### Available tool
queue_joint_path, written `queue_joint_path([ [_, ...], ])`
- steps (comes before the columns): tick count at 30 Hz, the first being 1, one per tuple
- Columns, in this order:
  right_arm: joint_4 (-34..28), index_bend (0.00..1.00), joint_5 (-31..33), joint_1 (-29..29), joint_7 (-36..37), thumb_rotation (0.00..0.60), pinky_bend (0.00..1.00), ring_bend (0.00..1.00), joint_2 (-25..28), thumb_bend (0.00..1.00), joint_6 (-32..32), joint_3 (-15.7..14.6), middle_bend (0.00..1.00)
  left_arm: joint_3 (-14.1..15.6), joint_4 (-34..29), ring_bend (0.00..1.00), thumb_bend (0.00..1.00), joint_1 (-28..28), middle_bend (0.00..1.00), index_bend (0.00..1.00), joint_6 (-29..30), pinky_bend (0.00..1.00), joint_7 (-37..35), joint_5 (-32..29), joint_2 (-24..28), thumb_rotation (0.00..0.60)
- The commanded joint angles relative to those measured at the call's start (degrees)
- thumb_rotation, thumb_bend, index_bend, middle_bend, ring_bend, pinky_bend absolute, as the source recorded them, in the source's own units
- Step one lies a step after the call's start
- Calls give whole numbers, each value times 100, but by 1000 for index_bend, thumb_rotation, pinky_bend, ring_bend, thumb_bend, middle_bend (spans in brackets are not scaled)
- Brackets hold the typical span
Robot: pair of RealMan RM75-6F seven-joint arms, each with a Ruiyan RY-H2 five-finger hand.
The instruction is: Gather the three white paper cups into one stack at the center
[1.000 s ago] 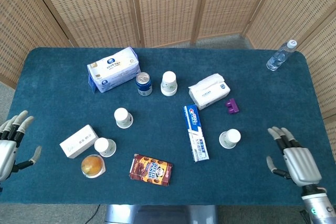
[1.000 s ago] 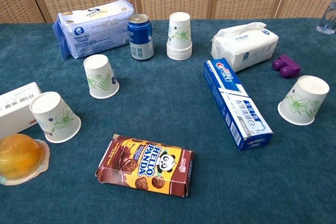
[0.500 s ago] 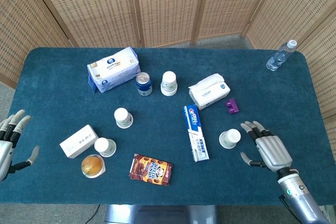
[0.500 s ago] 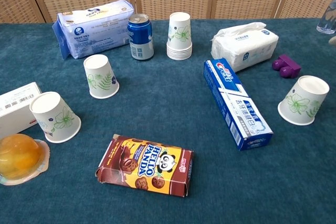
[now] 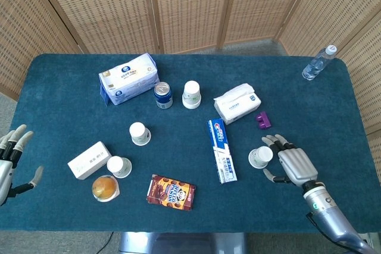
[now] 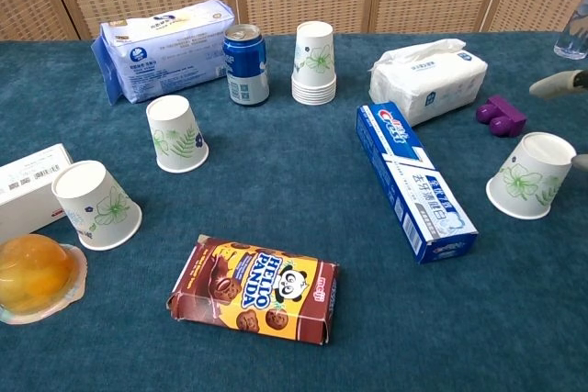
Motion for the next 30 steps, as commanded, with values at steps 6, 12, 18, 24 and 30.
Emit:
queue_joint_path([
  [6, 116, 0, 204, 248, -216, 405, 266, 0, -201, 416, -267, 0, 0, 4, 51, 14, 465, -1, 35, 5, -37, 113, -33, -37, -23, 355],
  [12, 218, 0, 437, 398, -403, 407, 266, 0, -327, 416, -422, -6, 0, 2, 117, 12, 465, 41, 35, 4, -2, 113, -113, -94, -35, 356],
  [18, 350, 0, 637, 528, -467, 406, 266, 0, -438, 415, -542, 2, 0, 16, 191, 13, 465, 84, 34, 4, 25, 113, -189, -122, -42, 356],
  [24, 462, 0, 725, 612, -467, 421, 307, 0, -553, 412, -582, -10, 0, 14, 254, 13, 465, 130, 34, 3, 70, 112, -263, -157, -49, 360],
  [30, 657, 1, 762, 613, -352, 547, 430, 10, -674, 386, -530, -36, 8, 13, 297, 12, 465, 178, 34, 3, 120, 113, -323, -181, -54, 358],
])
